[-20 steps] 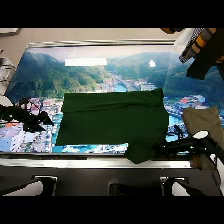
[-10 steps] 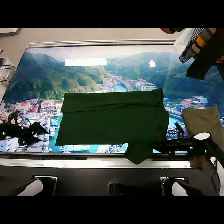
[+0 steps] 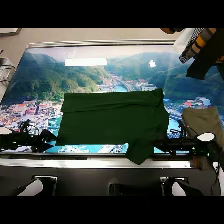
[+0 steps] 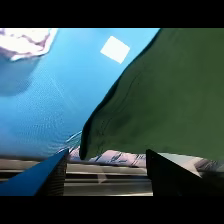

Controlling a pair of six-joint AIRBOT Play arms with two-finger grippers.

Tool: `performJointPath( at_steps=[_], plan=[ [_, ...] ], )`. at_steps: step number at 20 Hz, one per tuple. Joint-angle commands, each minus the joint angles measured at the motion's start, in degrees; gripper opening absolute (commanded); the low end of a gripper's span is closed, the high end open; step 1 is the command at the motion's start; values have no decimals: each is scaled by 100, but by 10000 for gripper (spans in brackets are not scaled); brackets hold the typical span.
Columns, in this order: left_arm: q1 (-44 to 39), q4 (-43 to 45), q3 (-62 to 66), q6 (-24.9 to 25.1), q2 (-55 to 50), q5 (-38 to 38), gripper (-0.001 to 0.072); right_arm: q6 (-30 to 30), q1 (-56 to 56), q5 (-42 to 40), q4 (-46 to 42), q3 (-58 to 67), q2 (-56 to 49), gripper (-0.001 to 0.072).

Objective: Fold the clothes and pants, and hang the long-sleeved shirts on hangers.

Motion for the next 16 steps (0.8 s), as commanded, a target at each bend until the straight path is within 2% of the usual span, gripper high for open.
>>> performJointPath(
  at_steps=[1,2,4,5,7,9,14,16],
  plan=[
    [-289,-79,-63,50,-170,155,485,15,2,133,52,2,37,32],
    [-369,-76,-63,50,-205,225,410,15,2,175,72,2,39,32],
    [-396,-76,-31,48,-199,282,89,13,2,275,70,13,46,32],
    [-365,-76,9,44,-184,275,19,13,2,302,68,15,111,31],
    [-326,15,188,-133,-101,85,18,48,2,313,63,13,402,30],
    [-328,485,428,-579,111,-306,17,249,2,472,37,13,859,30],
    [-328,2524,675,-2164,1460,-1169,17,1436,2,1759,-297,63,2791,28],
    [-330,2647,675,-2164,1934,-1154,16,1895,2,2006,-334,354,3493,28]
  ],
)
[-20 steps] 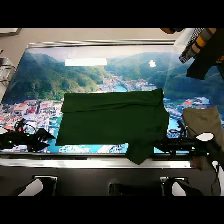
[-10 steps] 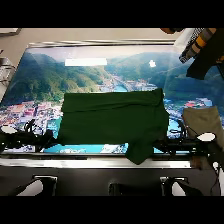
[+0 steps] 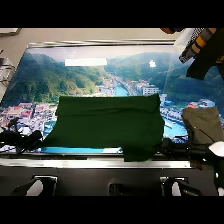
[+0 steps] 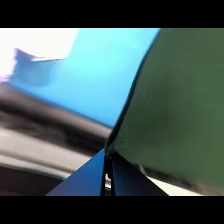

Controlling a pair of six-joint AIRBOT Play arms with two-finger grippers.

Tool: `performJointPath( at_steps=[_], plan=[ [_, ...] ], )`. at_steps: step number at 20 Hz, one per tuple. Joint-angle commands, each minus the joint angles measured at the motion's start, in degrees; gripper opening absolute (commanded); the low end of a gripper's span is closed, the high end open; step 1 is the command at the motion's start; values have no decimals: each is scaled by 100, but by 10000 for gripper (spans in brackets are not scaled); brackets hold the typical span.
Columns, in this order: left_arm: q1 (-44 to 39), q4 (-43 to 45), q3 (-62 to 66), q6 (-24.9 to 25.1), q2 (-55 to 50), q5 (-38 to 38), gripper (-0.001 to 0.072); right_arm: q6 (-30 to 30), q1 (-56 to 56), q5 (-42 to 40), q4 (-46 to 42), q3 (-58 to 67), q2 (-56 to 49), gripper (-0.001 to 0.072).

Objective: Fold the clothes and pants, and hang the long-sleeved shirts on hangers.

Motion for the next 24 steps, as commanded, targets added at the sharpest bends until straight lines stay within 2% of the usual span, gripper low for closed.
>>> performJointPath(
  at_steps=[1,4,7,10,13,17,21,24],
  plan=[
    [-2,697,66,-533,745,-175,16,844,2,551,-120,400,1115,28],
    [-59,243,70,-319,575,363,16,577,2,33,-101,857,691,28],
    [-334,208,330,-317,90,1084,16,-361,4,-734,297,1163,-697,28],
    [-732,210,942,-232,-645,1729,16,-1346,4,-1156,713,1611,-2306,28],
    [-1202,435,1725,-197,-1554,2162,16,-1781,4,-1416,859,2295,-3550,29],
    [-1578,752,2798,-199,-2861,2232,16,-1860,435,-1912,682,3235,-4621,29],
    [-1759,776,3945,-199,-3875,2208,16,-1189,951,-2470,-170,4096,-5407,30],
    [-1838,769,4522,-219,-4446,2162,17,-1034,1078,-2562,-267,4538,-5873,31]
  ],
)
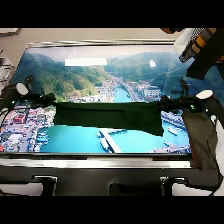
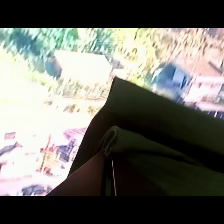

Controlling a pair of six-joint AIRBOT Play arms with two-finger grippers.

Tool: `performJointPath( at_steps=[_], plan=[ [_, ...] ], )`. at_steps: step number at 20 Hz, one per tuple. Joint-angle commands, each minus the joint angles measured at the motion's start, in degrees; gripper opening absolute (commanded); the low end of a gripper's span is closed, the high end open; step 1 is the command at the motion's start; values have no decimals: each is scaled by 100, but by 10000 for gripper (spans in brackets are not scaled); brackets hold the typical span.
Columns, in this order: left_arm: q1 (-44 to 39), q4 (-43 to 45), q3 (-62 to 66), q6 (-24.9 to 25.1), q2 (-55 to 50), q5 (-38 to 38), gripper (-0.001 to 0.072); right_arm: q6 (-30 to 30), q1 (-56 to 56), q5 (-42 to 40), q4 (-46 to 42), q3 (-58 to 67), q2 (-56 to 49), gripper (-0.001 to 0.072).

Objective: Fold the clothes and pants, and hang the long-sleeved shirts on hangers.

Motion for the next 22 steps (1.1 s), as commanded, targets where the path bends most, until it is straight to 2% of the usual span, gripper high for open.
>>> performJointPath(
  at_steps=[1,3,4,5,6,7,9,11,17,22],
  plan=[
    [-151,28,686,-11,-713,-11,17,234,214,-269,-278,514,-605,32],
    [-249,9,721,-11,-857,-9,35,254,306,-275,-256,520,-715,61],
    [-299,11,719,-11,-872,-13,119,297,317,-216,-243,527,-708,162],
    [-319,11,723,-13,-857,-22,247,424,297,-44,-229,581,-678,351],
    [-317,11,765,-13,-820,-101,425,544,205,199,-260,699,-634,517],
    [-302,11,866,-15,-782,-245,537,553,37,496,-304,852,-568,547],
    [-299,28,1073,-11,-647,-507,544,468,-411,992,-527,1027,-452,553],
    [-302,31,1152,-7,-433,-599,544,339,-879,1460,-728,994,-485,651],
    [-306,31,1150,11,-4,-772,543,-428,-1244,1705,7,774,-1093,667],
    [-306,31,1150,11,0,-903,544,-662,-1217,1696,446,776,-1613,666]
  ],
)
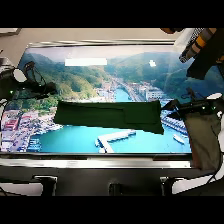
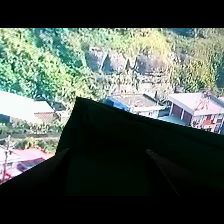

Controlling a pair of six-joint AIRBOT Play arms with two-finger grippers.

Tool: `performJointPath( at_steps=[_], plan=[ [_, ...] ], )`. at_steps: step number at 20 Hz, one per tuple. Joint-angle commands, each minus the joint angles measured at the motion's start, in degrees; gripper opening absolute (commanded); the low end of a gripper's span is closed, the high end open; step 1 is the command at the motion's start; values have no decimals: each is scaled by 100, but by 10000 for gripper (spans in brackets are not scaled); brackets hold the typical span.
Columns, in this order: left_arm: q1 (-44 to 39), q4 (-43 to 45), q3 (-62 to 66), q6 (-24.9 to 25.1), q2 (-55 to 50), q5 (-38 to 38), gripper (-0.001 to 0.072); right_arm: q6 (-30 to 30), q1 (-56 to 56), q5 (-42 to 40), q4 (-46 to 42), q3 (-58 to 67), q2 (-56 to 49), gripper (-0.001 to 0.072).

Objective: Fold the clothes and pants, and hang the long-sleeved shirts on hangers.

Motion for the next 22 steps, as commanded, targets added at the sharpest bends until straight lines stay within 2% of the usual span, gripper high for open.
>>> performJointPath(
  at_steps=[1,7,8,9,10,11,12,13,14,15,19,22],
  plan=[
    [-2,4,9,7,35,-74,544,-238,55,17,358,-9,-297,666],
    [-2,4,9,4,31,-48,543,-258,782,-214,282,-9,-407,663],
    [-2,4,9,4,31,-48,543,-262,898,-234,282,-11,-409,639],
    [-2,0,9,4,31,-48,543,-278,1014,-260,278,-9,-407,569],
    [-2,-7,9,4,31,-52,543,-275,1137,-321,236,-9,-407,453],
    [-2,-61,9,4,31,-59,542,-271,1231,-358,223,-9,-404,305],
    [-2,-160,9,7,31,-76,525,-229,1290,-363,225,-4,-398,96],
    [-4,-291,9,7,31,-85,477,-131,1305,-345,221,4,-354,33],
    [-15,-459,7,11,31,-92,285,55,1305,-348,129,24,-240,32],
    [-42,-704,7,103,24,-90,11,372,1307,-332,-133,101,-81,32],
    [-535,-1749,4,243,-251,-70,18,1438,1307,409,-1086,855,623,31],
    [-1377,-2494,2,240,-772,232,18,2041,1307,981,-1633,1530,1051,31]
  ],
)
